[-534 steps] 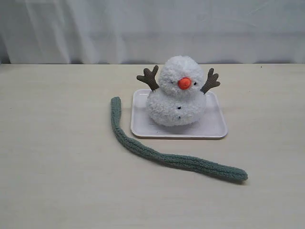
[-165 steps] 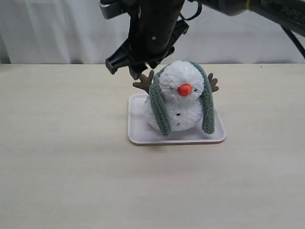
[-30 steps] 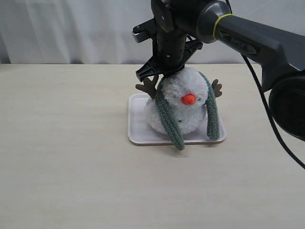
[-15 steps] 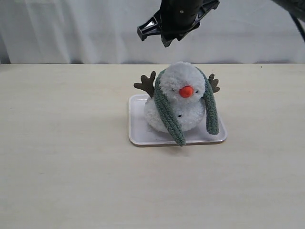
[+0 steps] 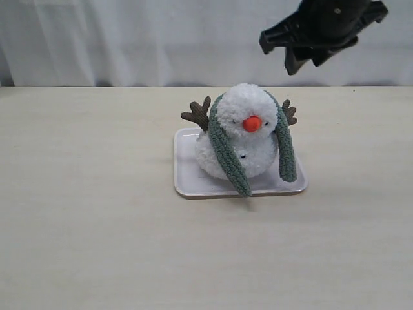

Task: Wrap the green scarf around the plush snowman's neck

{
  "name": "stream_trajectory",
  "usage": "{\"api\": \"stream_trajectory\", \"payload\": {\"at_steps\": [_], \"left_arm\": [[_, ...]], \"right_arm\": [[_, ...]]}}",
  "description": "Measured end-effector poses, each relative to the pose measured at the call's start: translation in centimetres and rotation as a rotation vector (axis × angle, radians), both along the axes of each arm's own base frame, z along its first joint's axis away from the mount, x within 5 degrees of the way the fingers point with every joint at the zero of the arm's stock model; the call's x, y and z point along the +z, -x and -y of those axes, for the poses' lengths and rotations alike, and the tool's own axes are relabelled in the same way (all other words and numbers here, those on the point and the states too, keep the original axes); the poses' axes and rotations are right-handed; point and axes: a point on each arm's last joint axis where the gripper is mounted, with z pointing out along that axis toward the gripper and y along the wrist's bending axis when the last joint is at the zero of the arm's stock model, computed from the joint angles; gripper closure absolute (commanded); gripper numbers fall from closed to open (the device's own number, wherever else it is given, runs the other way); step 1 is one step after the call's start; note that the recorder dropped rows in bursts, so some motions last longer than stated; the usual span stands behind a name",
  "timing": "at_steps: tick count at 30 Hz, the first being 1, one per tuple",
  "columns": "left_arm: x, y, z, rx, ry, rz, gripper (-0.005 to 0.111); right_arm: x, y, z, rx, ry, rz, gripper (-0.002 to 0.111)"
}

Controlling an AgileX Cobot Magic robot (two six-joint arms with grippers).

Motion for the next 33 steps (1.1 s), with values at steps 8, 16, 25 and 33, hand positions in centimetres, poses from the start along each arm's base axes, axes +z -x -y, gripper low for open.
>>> {"api": "stream_trajectory", "payload": {"at_steps": [8, 16, 25, 33], "left_arm": [[0.0, 0.0, 0.0, 0.0, 0.0, 0.0, 0.107], [0.0, 0.0, 0.0, 0.0, 0.0, 0.0, 0.107], [0.0, 0.0, 0.0, 0.0, 0.0, 0.0, 0.107], [0.0, 0.0, 0.0, 0.0, 0.0, 0.0, 0.107]], "right_arm": [[-4.5, 3.8, 5.3, -0.037, -0.057, -0.079, 0.049], [-12.0, 4.5, 3.9, 0.125, -0.213, -0.026, 0.049], [-17.3, 1.7, 3.6, 0.097, -0.204, 0.032, 0.049], [-19.3, 1.0, 3.5, 0.099, -0.191, 0.022, 0.092]]}}
